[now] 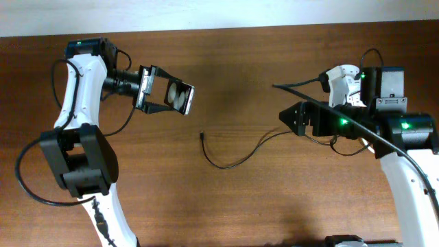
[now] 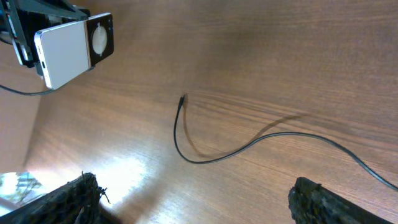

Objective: Plug charger to phone and switch on socket

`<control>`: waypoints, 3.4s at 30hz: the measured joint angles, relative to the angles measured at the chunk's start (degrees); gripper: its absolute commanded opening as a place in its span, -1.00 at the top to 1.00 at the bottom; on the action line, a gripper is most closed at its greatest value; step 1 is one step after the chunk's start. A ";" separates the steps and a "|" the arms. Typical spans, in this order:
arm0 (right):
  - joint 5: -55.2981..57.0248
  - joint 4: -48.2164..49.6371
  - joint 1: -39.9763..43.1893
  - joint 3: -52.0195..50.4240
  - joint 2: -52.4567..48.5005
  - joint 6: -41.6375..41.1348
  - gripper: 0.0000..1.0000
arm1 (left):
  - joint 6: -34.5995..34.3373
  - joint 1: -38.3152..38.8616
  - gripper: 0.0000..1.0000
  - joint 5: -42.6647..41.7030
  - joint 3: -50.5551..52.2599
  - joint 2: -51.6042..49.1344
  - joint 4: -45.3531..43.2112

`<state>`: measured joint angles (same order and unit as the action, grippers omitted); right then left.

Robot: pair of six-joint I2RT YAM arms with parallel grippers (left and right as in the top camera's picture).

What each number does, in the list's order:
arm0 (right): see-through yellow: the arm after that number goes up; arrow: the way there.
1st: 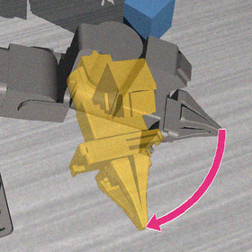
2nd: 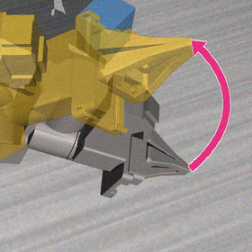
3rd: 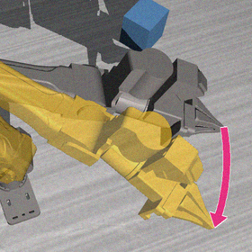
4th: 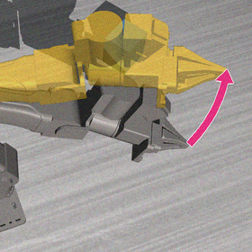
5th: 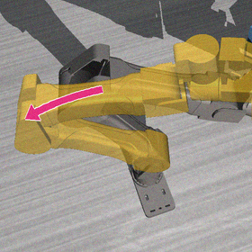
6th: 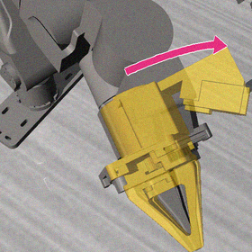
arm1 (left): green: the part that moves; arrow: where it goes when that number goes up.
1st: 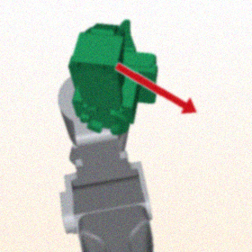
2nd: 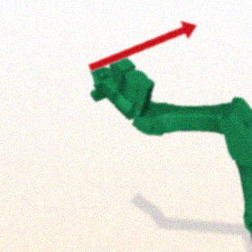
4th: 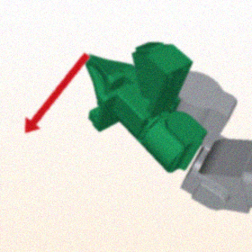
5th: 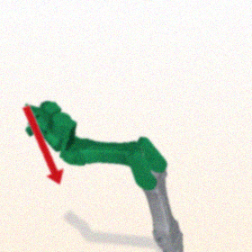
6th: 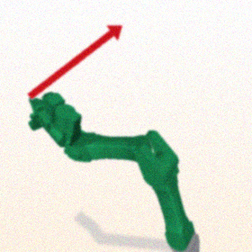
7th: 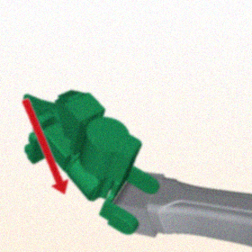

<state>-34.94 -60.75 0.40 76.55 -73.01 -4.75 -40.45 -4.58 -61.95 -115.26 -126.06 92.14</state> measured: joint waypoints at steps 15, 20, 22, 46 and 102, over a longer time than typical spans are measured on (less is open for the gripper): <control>-0.76 -0.13 0.00 0.00 -0.24 -0.02 -1.00 | -4.24 1.22 1.00 5.20 -0.02 0.00 -0.02; -1.42 -0.11 0.00 0.00 -1.62 0.02 -1.00 | -10.56 2.12 1.00 12.41 -0.02 0.00 -2.36; -2.01 -0.11 0.00 0.00 -2.49 0.02 -1.00 | -14.10 3.96 1.00 15.41 -0.04 0.00 -4.94; 1.92 15.04 -15.34 0.00 -11.43 -31.89 -0.85 | -25.92 13.97 1.00 24.94 -0.04 0.00 -11.82; 7.65 42.56 -30.12 -1.46 -28.59 -40.04 0.92 | -27.52 12.87 -0.01 14.16 -1.64 0.04 -12.44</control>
<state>-27.29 -18.20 -29.71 75.09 -101.60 -44.80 -67.96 8.29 -47.79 -116.90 -126.02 79.70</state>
